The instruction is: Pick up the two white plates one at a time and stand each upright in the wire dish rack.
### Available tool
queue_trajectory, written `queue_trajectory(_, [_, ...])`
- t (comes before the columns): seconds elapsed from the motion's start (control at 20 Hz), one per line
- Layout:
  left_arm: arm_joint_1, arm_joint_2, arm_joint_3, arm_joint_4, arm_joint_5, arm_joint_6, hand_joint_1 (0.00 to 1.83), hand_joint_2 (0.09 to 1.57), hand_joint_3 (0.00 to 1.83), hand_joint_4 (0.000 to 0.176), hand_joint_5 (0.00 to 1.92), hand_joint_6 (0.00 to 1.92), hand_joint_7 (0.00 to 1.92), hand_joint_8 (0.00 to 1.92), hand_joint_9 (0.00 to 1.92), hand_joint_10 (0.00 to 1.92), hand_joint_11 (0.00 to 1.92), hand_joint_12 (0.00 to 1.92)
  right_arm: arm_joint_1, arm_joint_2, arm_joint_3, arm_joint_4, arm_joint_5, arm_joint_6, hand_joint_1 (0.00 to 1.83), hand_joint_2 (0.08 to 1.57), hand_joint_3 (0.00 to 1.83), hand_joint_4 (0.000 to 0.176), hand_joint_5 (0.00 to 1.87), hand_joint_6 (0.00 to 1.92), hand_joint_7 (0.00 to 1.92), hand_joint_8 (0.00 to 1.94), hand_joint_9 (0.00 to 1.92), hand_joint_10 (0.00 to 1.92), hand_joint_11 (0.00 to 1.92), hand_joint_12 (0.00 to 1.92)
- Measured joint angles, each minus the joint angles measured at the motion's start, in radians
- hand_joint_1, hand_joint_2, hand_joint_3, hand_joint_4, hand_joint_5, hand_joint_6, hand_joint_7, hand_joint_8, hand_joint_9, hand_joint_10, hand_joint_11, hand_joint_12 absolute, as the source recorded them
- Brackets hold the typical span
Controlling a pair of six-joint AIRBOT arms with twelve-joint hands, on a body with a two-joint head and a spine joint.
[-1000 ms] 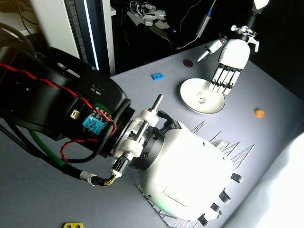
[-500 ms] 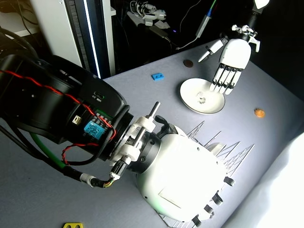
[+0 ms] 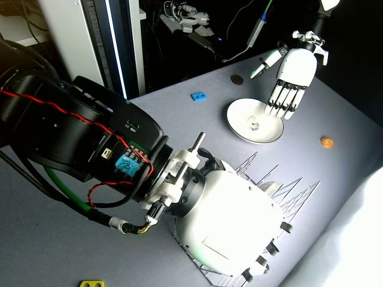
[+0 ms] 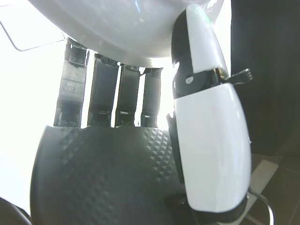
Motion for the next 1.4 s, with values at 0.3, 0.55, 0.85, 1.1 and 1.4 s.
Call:
queue_trajectory(0.3, [0.0,0.0,0.0,0.003,0.0,0.0,0.0,1.1,0.0,0.0,0.31,0.0,0.37,0.01,0.32,0.0,0.0,0.42,-0.009,-0.002,0.0,0.004,0.001,0.002,1.14,1.25,0.0,0.016,0.73,1.42,0.76,1.29,0.95,0.01,0.4,1.15])
queue_trajectory(0.55, [0.0,0.0,0.0,0.003,0.0,0.0,0.0,1.1,0.0,0.0,0.32,0.0,0.38,0.0,0.33,0.0,0.0,0.45,-0.009,-0.002,0.001,0.003,0.0,-0.005,1.04,1.31,0.0,0.0,0.62,1.5,0.87,0.06,0.84,0.0,0.28,1.11])
queue_trajectory(0.85, [0.0,0.0,0.0,0.003,0.0,0.0,0.0,1.1,0.0,0.0,0.34,0.0,0.4,0.0,0.35,0.0,0.0,0.48,0.006,-0.002,0.001,0.006,0.019,-0.005,1.1,1.15,0.0,0.0,0.72,0.04,0.79,0.0,0.7,0.0,0.13,1.09])
queue_trajectory(1.1, [0.0,0.0,0.0,0.005,0.0,0.0,0.0,1.11,0.0,0.0,0.34,0.0,0.41,0.0,0.36,0.0,0.0,0.53,0.019,0.002,0.001,0.006,0.012,-0.005,1.05,1.11,0.0,0.0,0.62,0.0,0.67,0.0,0.59,0.0,0.02,1.09])
queue_trajectory(1.4, [0.0,0.0,0.0,0.011,0.0,0.0,0.0,1.1,0.0,0.0,0.33,0.0,0.41,0.0,0.36,0.0,0.0,0.52,0.071,0.009,0.001,0.007,0.034,-0.005,1.04,1.11,0.0,0.0,0.55,0.01,0.61,0.0,0.54,0.0,0.0,1.05])
